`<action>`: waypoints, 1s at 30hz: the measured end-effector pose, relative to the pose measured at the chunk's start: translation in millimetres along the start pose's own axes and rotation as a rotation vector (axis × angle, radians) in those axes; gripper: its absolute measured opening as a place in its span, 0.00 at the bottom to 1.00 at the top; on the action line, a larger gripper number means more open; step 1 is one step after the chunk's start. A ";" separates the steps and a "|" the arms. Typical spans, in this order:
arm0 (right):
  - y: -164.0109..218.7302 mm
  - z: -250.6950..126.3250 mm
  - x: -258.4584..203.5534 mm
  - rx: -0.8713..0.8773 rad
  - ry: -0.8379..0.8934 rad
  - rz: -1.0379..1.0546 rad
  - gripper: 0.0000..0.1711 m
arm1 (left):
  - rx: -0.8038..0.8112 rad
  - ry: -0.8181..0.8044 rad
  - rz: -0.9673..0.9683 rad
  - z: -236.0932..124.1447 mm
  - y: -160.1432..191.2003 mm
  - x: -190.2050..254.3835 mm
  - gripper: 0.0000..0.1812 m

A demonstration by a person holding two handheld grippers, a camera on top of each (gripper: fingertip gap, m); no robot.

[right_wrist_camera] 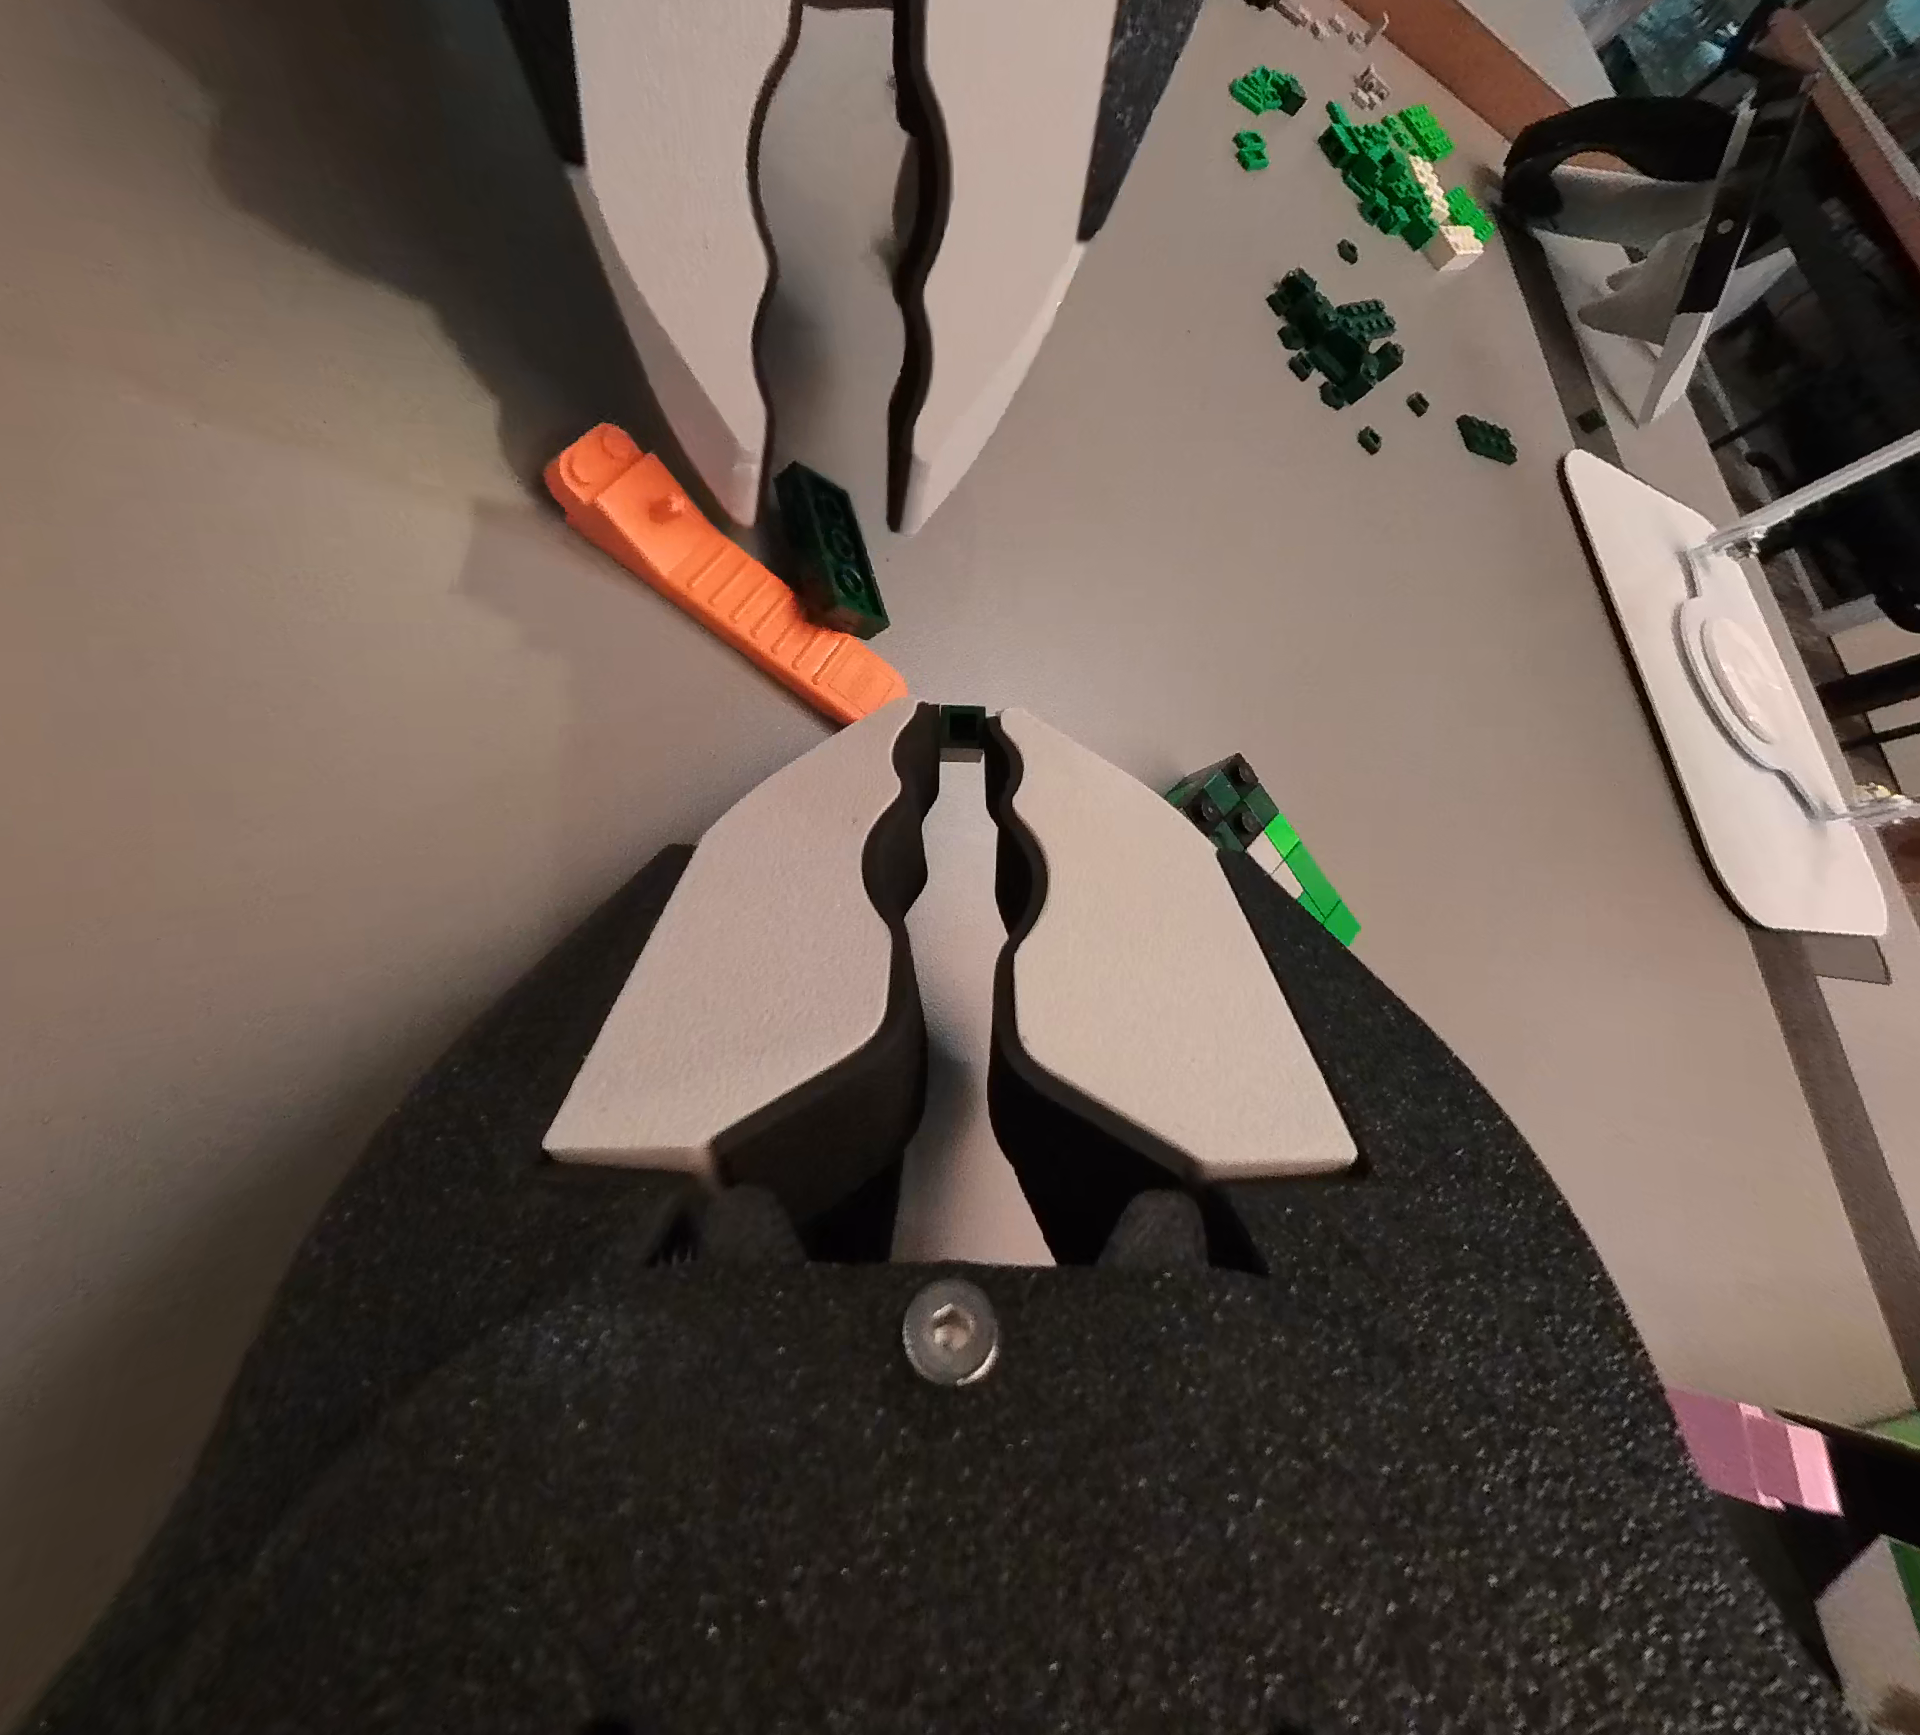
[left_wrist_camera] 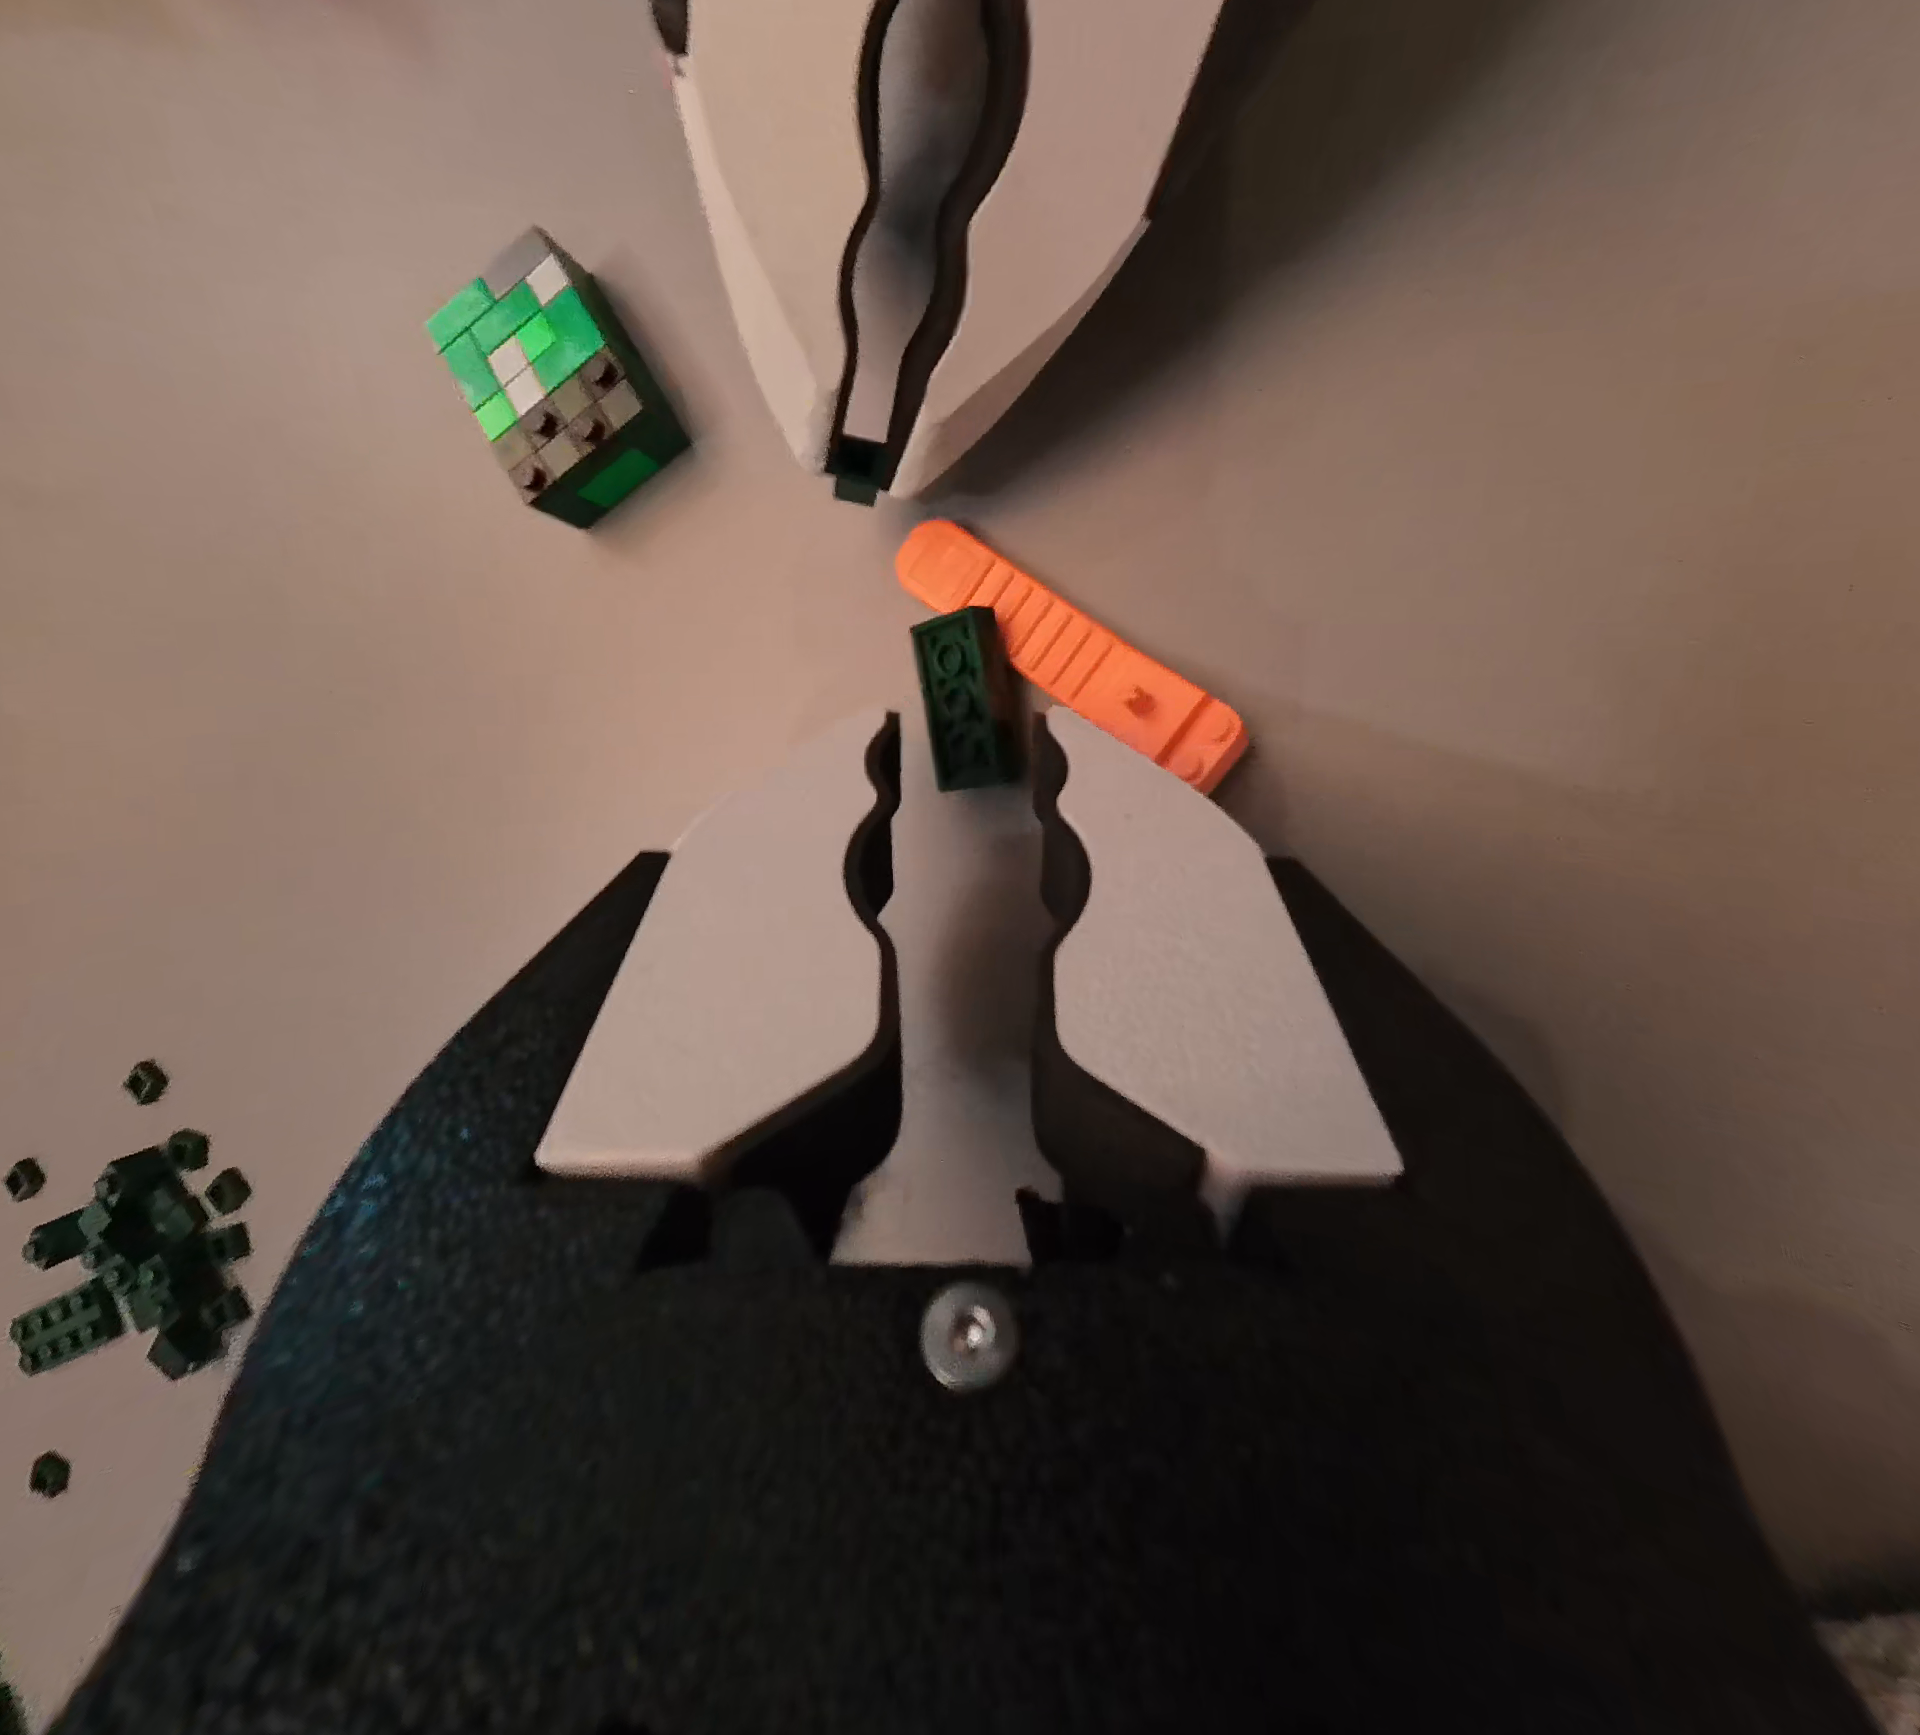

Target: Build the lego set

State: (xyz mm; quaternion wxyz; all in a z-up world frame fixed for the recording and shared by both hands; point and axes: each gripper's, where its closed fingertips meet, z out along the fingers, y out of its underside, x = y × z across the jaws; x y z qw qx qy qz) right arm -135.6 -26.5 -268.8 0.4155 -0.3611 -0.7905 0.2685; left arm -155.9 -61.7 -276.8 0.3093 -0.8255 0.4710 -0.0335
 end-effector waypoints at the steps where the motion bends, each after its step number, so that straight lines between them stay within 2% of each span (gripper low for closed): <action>1: -0.1 0.1 0.0 0.000 0.000 0.000 0.04 | 0.004 -0.002 -0.011 -1.2 0.8 -1.6 0.13; 14: -0.3 1.0 -0.2 0.002 -0.002 -0.008 0.05 | 0.062 0.162 -0.246 -0.4 6.5 2.7 0.14; 30: -0.3 2.5 0.1 0.004 -0.002 -0.011 0.04 | 0.042 0.149 -0.266 6.9 9.4 -0.3 0.10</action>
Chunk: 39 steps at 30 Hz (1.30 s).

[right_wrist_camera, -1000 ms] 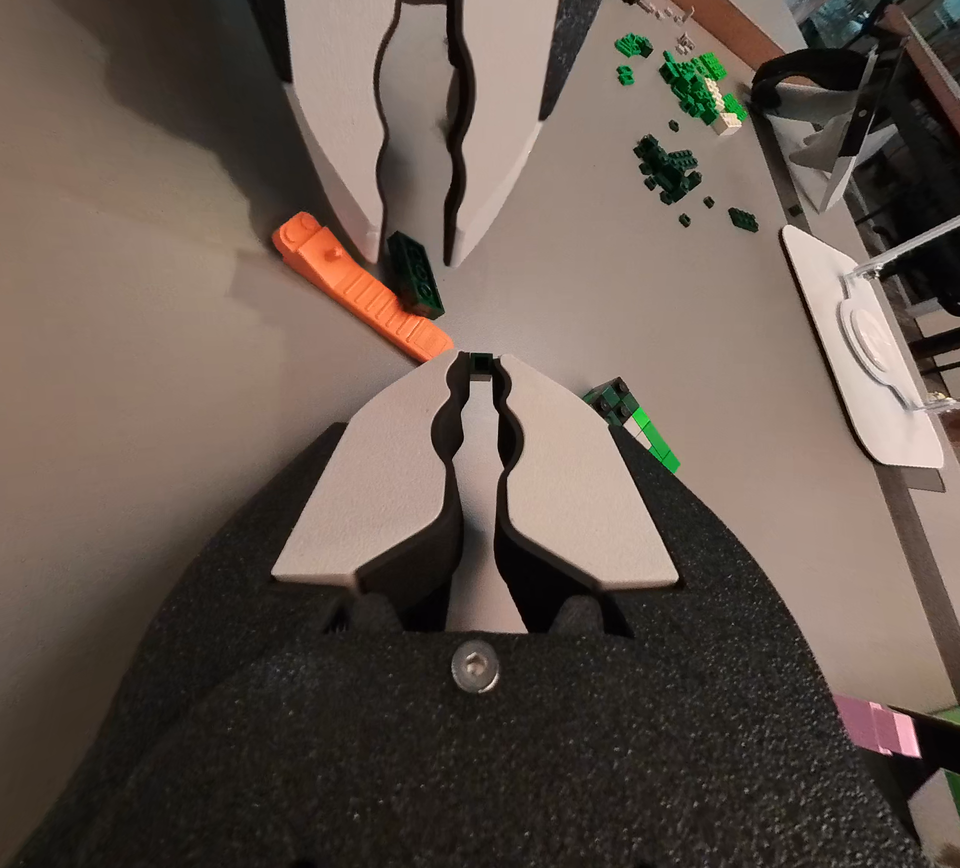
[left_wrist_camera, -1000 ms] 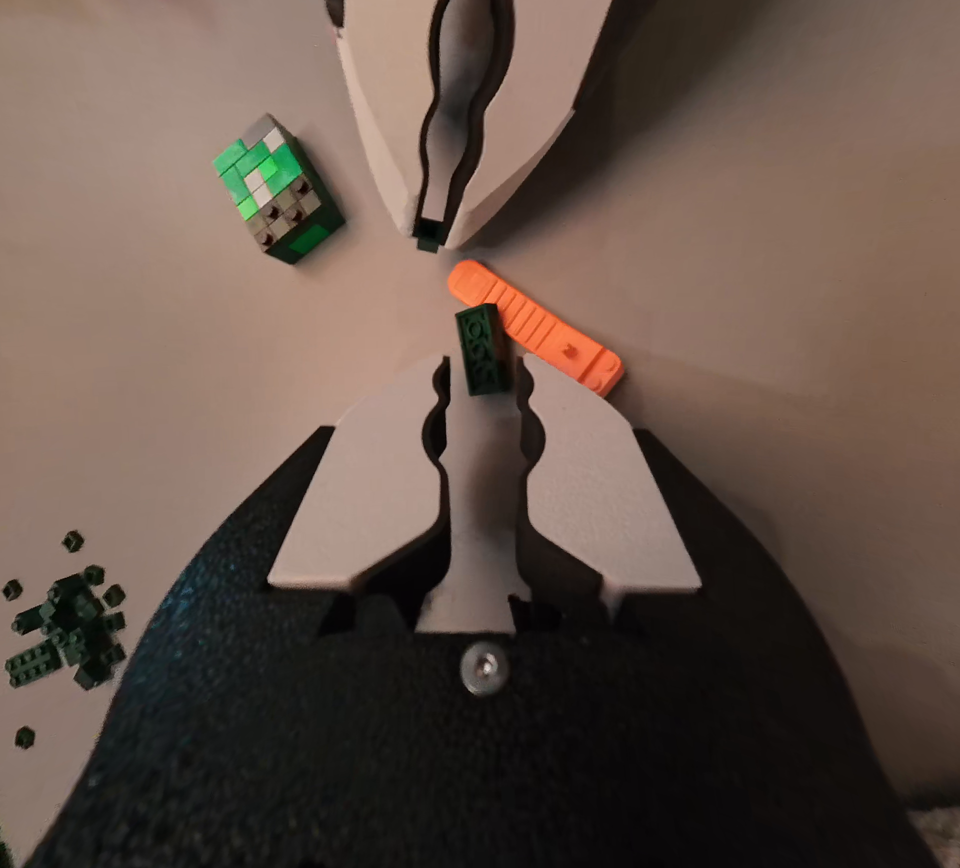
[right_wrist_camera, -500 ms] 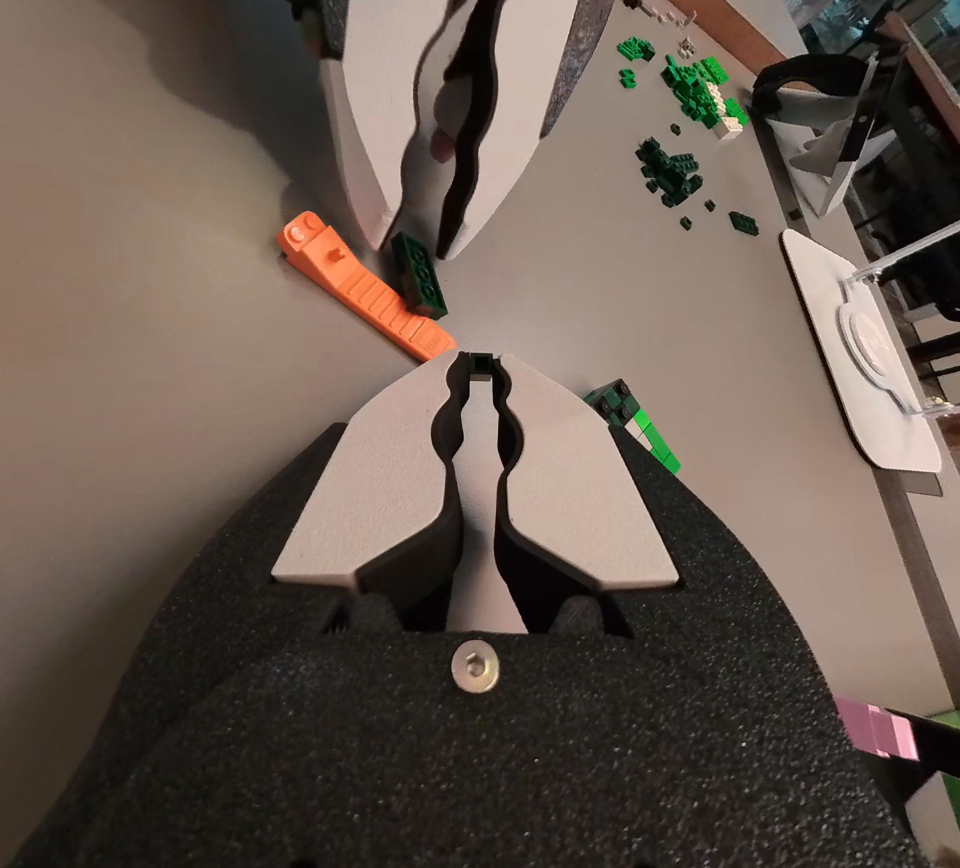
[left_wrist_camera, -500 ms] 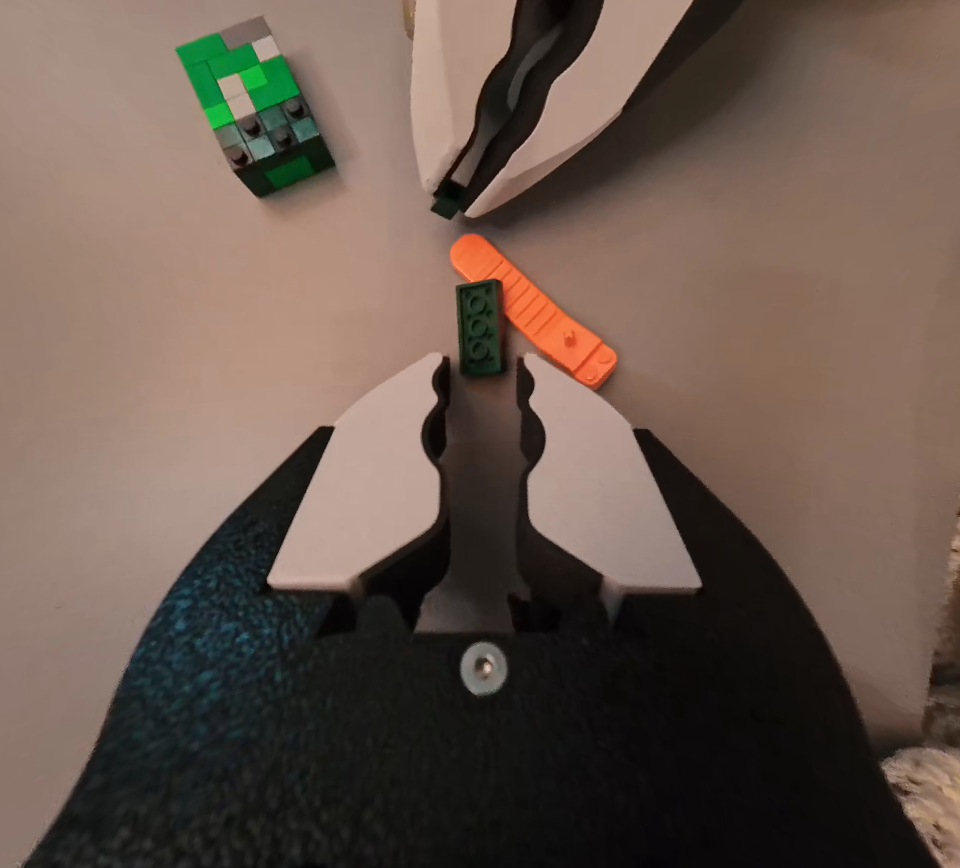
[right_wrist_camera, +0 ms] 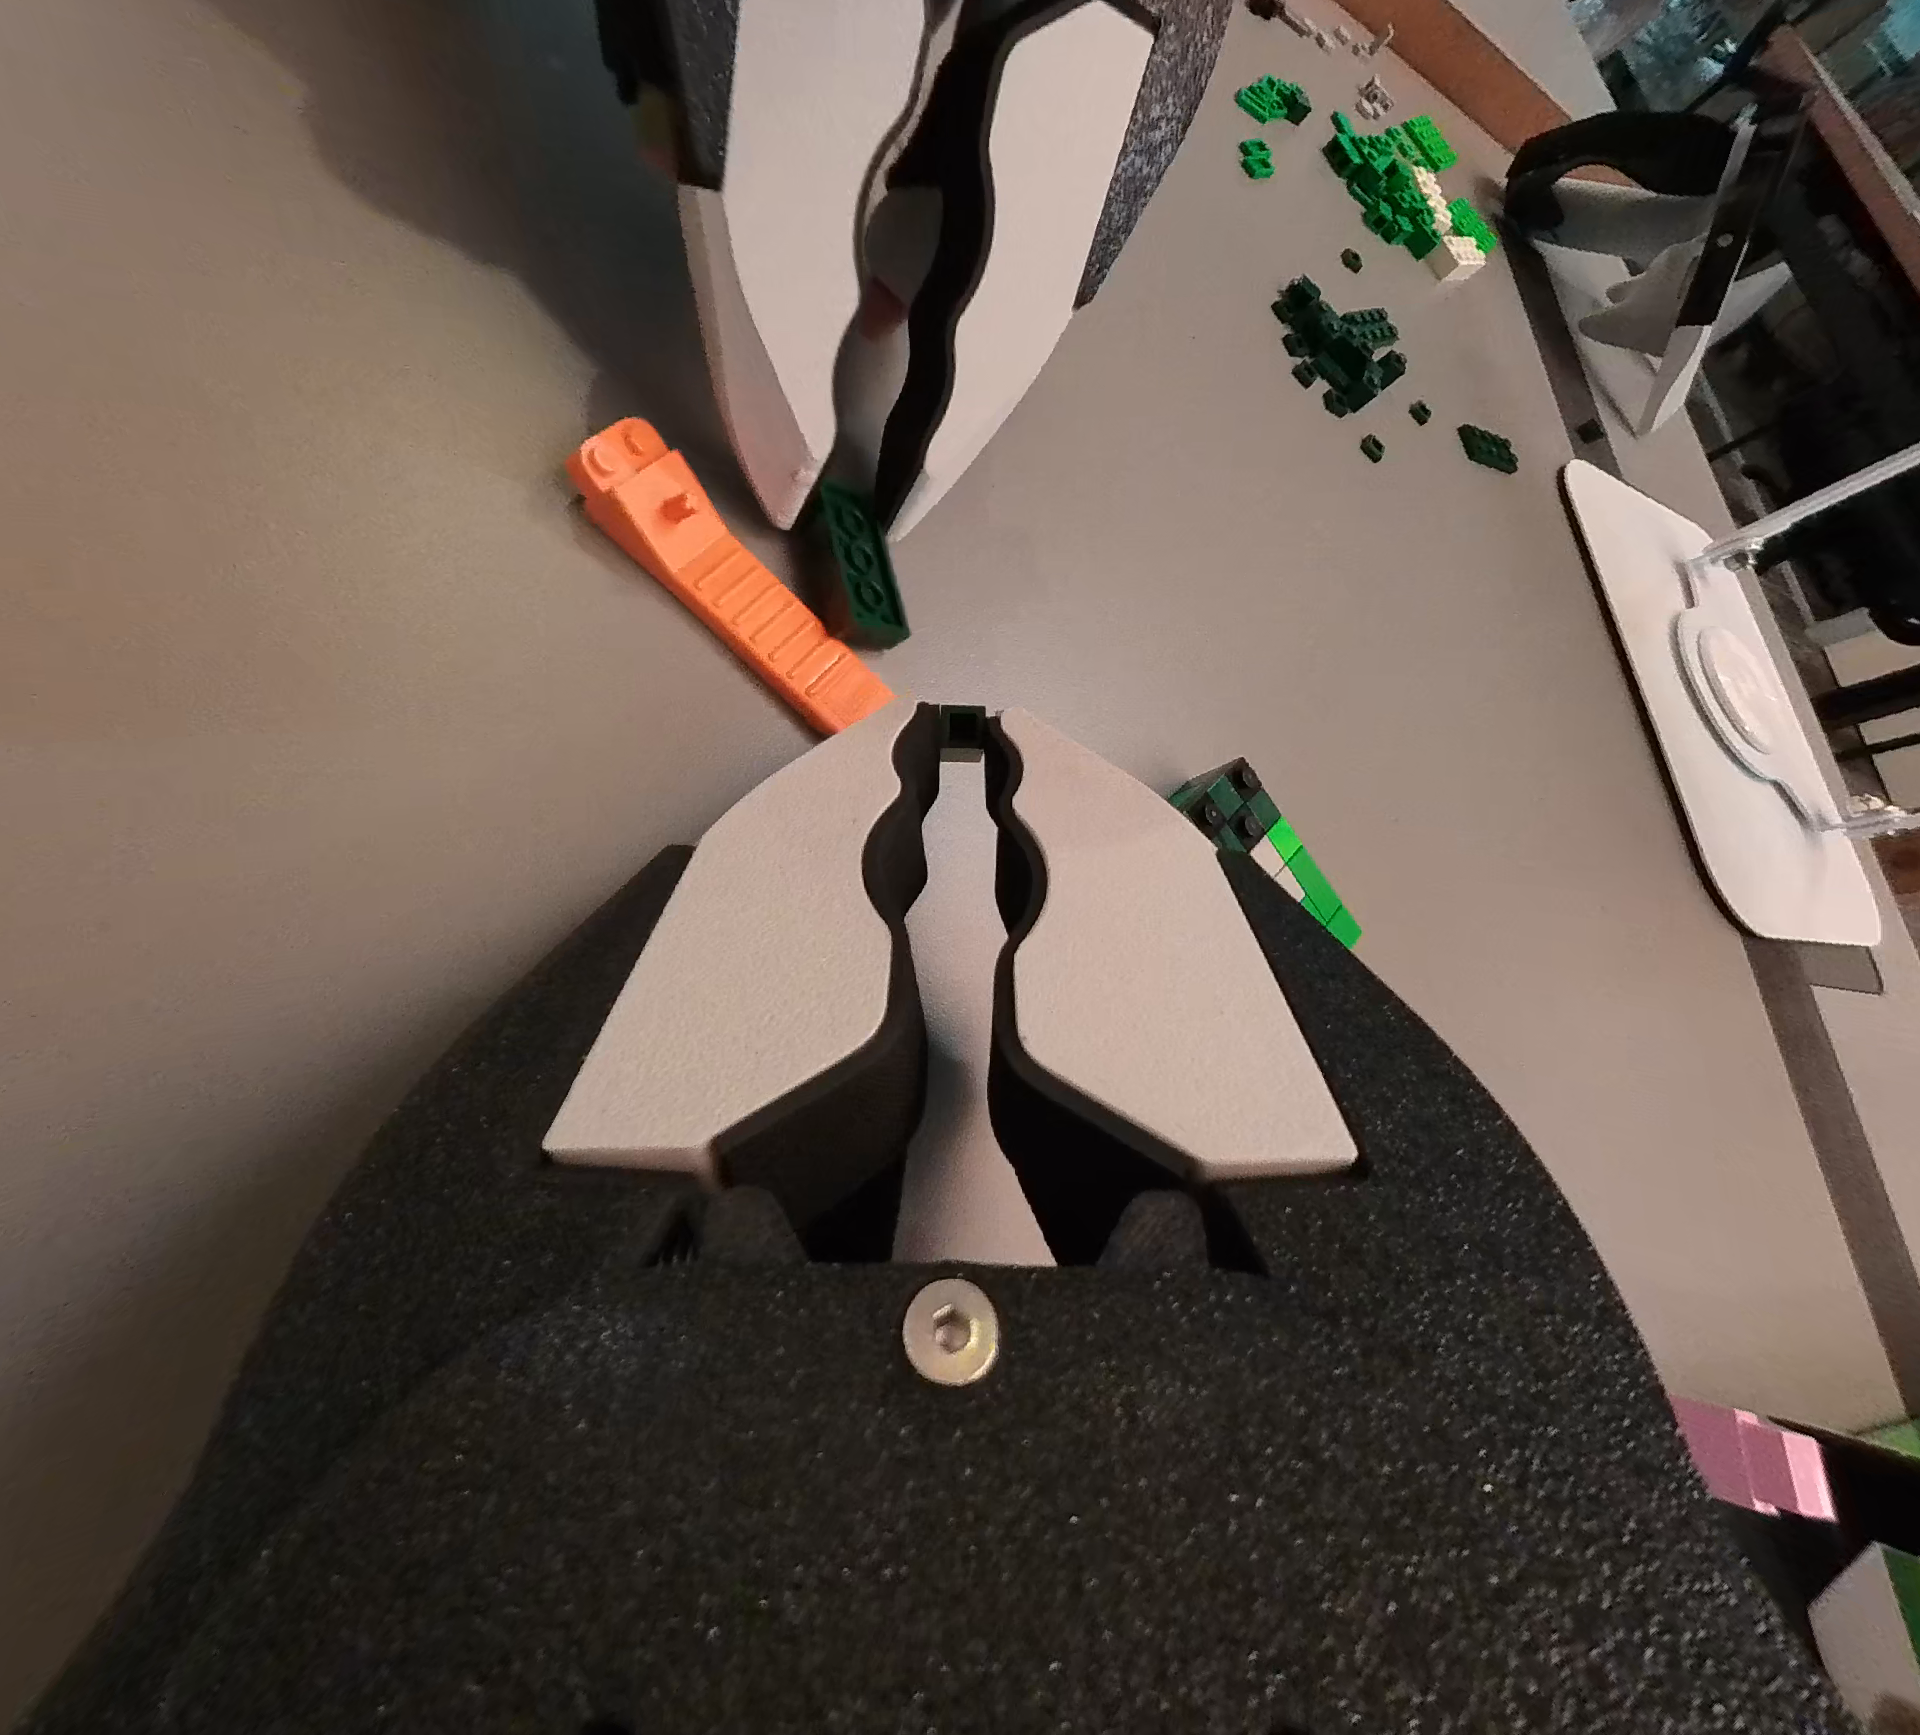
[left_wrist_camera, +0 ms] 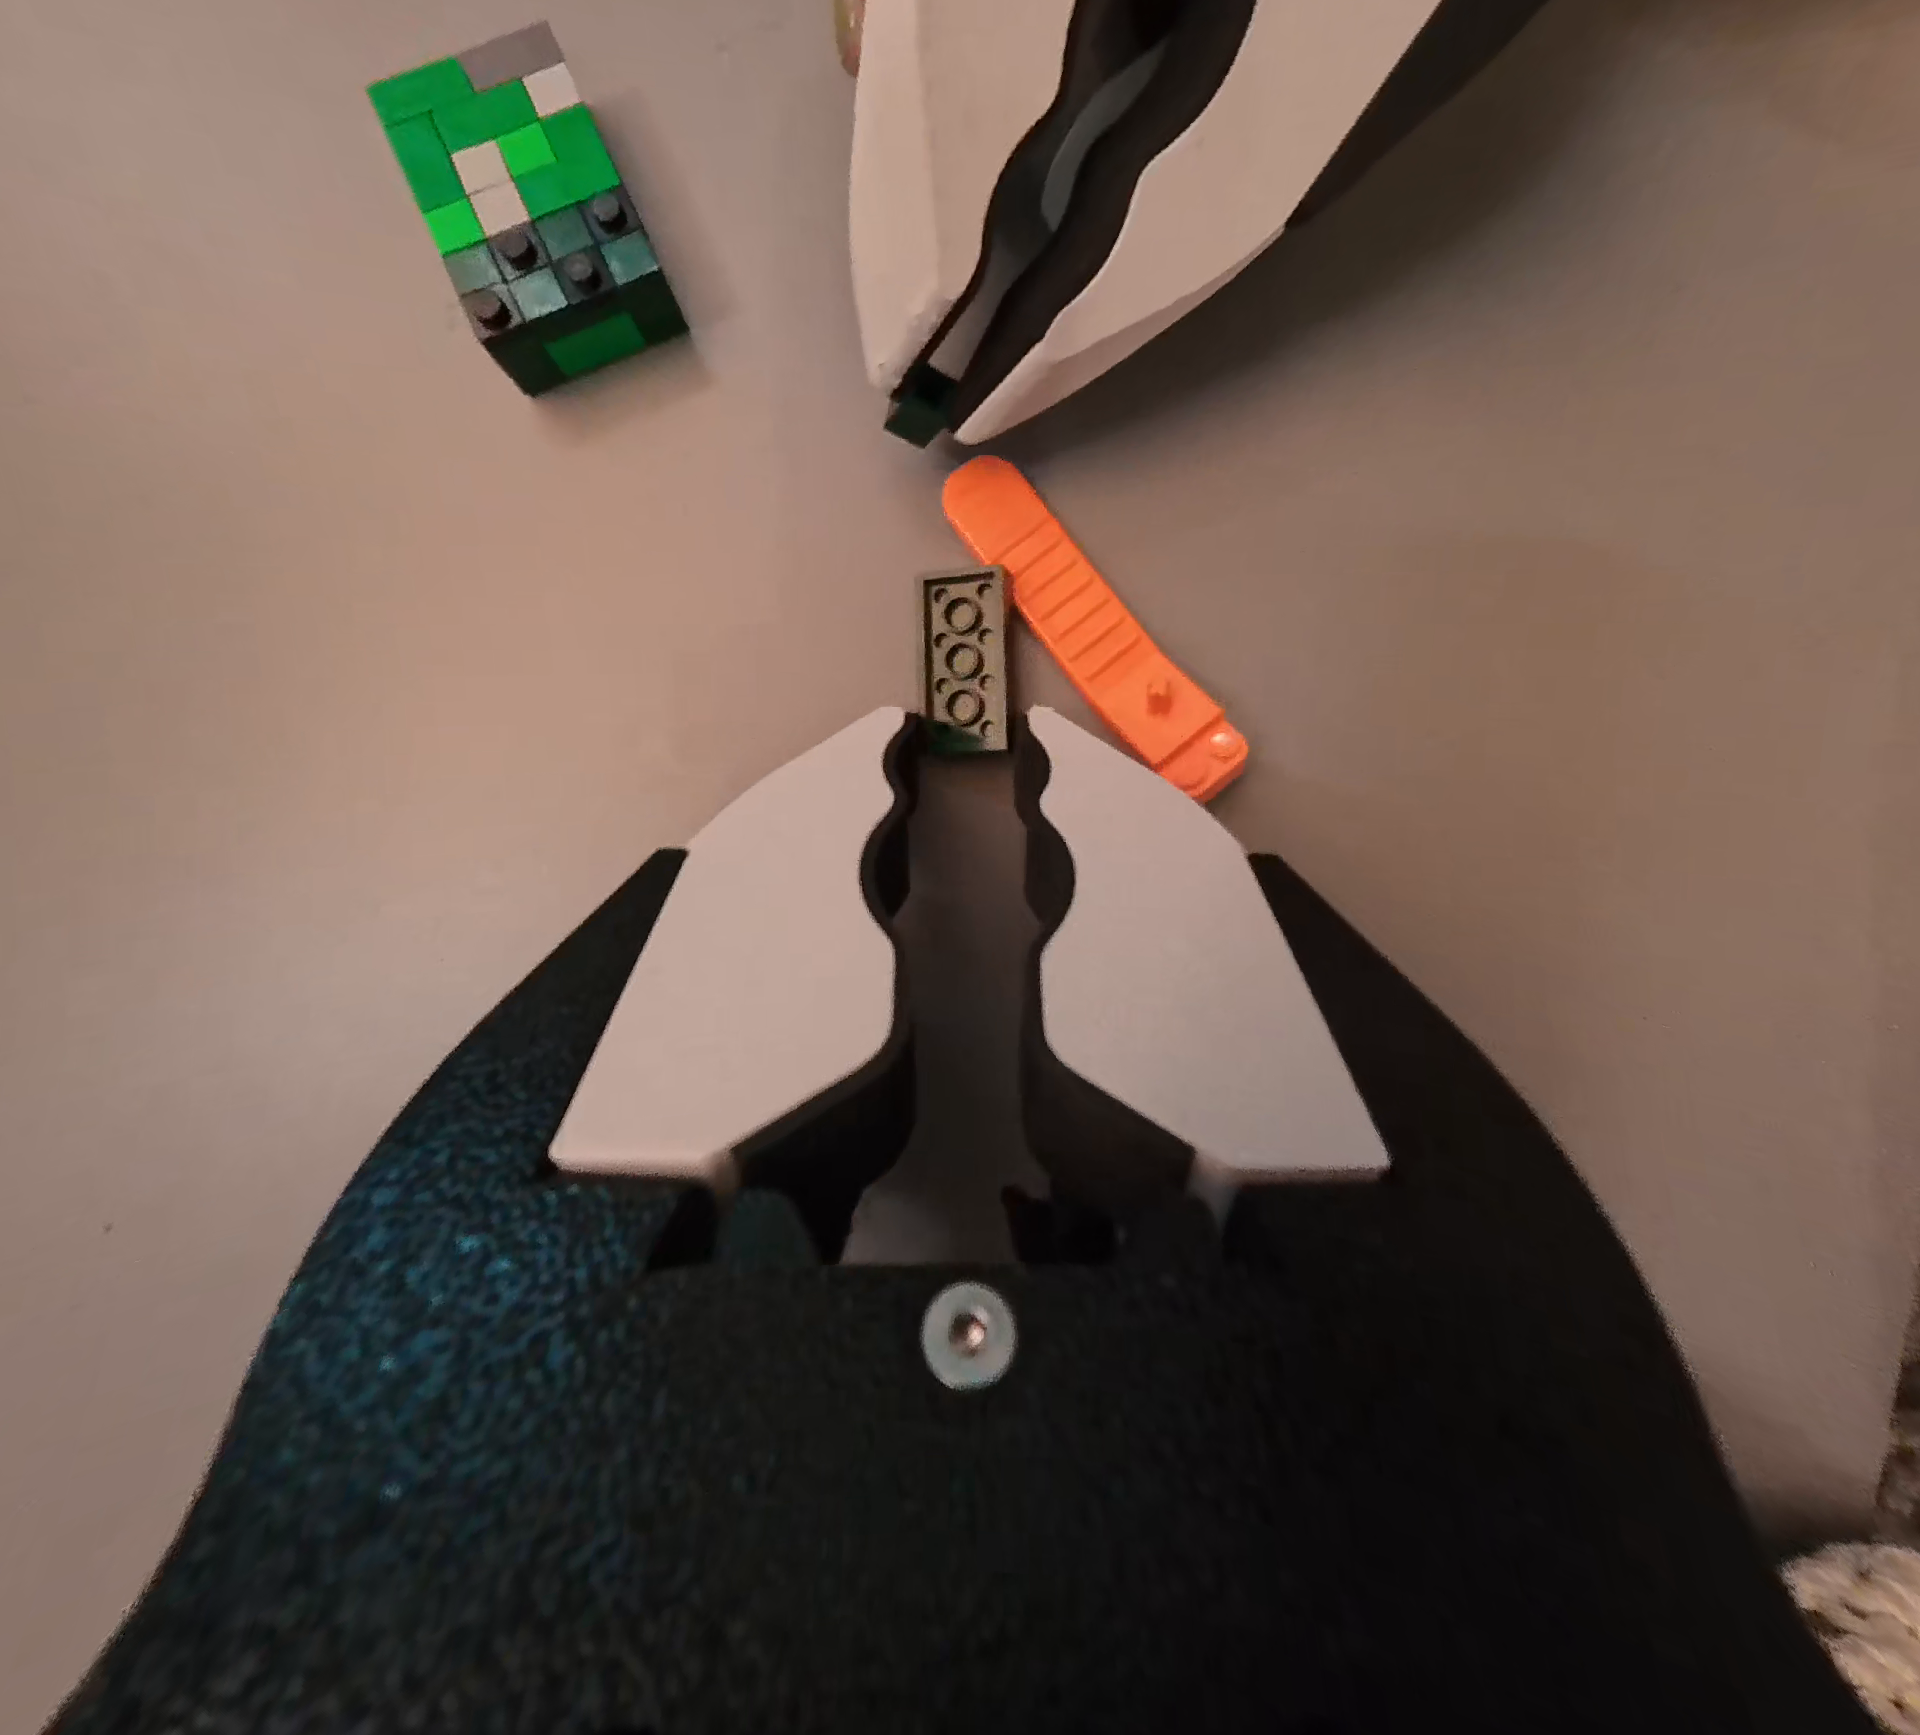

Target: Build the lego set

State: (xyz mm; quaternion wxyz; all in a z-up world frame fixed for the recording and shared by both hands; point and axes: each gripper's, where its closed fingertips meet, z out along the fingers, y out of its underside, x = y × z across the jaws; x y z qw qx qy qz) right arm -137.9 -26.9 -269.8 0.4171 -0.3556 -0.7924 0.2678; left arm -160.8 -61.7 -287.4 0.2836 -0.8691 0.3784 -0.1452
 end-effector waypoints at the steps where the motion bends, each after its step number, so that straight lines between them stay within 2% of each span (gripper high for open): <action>1: -0.1 0.1 0.0 0.000 0.000 0.000 0.04 | 0.000 0.000 0.009 0.3 -0.3 0.4 0.10; 7: -1.5 -2.4 2.7 0.018 0.012 0.011 0.04 | 0.065 -0.042 0.120 -5.0 -15.2 1.8 0.10; 11: -10.5 -12.2 10.2 0.115 -0.012 0.114 0.04 | 0.102 -0.066 0.188 -10.2 -26.1 7.2 0.10; 16: -27.1 -26.5 2.7 0.246 -0.254 0.357 0.04 | 0.005 -0.100 0.248 -2.6 -20.7 13.8 0.09; 22: -27.8 -11.5 -10.5 0.140 -0.379 0.383 0.04 | -0.020 -0.097 0.235 -1.3 -17.3 13.3 0.09; 32: -28.9 -1.2 -17.1 -0.028 -0.357 0.248 0.04 | -0.084 -0.162 0.286 -7.5 -8.1 5.2 0.10; 39: -27.5 -0.3 -19.9 -0.049 -0.363 0.246 0.04 | -0.074 -0.146 0.310 -5.4 -9.8 8.8 0.09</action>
